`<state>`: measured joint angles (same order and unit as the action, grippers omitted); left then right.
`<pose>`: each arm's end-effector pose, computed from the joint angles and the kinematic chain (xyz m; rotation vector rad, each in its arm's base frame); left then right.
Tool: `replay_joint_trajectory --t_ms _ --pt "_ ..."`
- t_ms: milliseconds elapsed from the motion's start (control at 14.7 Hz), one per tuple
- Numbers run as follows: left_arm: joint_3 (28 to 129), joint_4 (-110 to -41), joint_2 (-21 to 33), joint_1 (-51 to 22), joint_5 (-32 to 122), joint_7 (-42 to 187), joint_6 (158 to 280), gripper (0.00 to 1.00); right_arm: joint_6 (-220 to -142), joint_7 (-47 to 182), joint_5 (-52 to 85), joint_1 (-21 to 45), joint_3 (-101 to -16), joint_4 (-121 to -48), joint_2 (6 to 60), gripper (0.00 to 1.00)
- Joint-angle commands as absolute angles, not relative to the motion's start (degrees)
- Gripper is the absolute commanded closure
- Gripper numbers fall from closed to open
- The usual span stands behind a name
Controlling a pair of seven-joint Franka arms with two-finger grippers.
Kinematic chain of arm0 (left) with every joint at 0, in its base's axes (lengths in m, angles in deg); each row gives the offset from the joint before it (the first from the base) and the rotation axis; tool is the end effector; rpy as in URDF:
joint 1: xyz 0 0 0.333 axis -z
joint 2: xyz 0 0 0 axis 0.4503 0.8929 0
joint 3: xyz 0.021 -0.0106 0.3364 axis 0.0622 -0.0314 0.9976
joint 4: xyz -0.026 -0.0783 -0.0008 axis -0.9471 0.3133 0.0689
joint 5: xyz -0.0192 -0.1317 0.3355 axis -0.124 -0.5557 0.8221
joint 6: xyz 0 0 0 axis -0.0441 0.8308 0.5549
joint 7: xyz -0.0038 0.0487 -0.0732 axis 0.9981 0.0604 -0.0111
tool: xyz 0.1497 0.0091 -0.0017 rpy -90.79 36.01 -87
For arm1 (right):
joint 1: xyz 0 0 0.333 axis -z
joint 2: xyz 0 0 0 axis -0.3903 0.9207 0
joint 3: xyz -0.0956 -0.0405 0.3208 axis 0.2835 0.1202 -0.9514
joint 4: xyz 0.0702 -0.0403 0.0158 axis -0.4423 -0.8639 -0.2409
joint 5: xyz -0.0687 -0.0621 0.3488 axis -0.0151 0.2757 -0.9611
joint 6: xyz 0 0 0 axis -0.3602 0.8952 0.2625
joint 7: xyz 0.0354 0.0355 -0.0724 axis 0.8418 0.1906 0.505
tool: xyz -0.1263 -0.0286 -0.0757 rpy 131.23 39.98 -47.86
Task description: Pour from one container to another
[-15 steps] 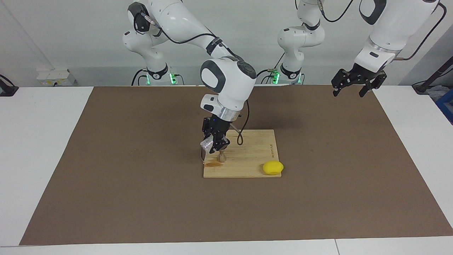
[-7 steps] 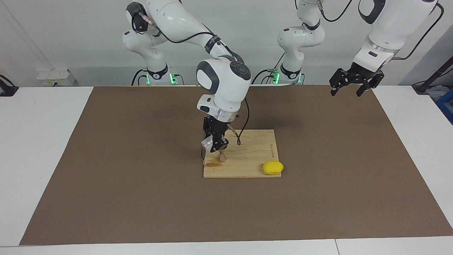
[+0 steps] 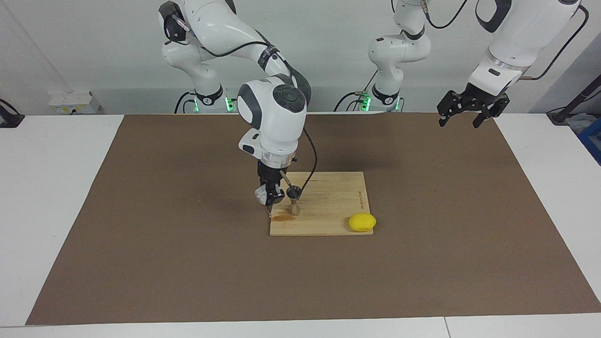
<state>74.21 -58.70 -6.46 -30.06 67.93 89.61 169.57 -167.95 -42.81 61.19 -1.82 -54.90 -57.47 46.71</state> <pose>0.5032 -0.0430 0.6035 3.1051 -0.1621 -0.0287 0.6172 0.2891 0.4248 2.4633 -1.7575 0.2688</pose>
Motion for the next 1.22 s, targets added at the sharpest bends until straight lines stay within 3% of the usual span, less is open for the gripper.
replay_joint_trajectory --t_ms 0,339,746,1153 --pt "74.6 -60.5 -8.2 -30.0 67.6 90.5 169.7 0.0 -168.0 -39.8 55.6 2.0 -55.5 -58.5 45.4 1.0" --pt "74.6 -60.5 -8.2 -30.0 67.6 90.5 169.7 0.0 -169.1 -30.3 43.5 10.5 -55.5 -63.1 44.1 1.0" --pt "74.6 -60.5 -8.1 -30.0 67.6 90.5 169.7 0.0 -185.1 -13.5 20.5 20.8 -55.4 -82.4 38.2 1.0" --pt "74.6 -60.5 -8.1 -30.0 67.6 90.5 169.7 0.0 -184.4 2.3 11.0 29.2 -55.4 -88.4 38.9 1.0"
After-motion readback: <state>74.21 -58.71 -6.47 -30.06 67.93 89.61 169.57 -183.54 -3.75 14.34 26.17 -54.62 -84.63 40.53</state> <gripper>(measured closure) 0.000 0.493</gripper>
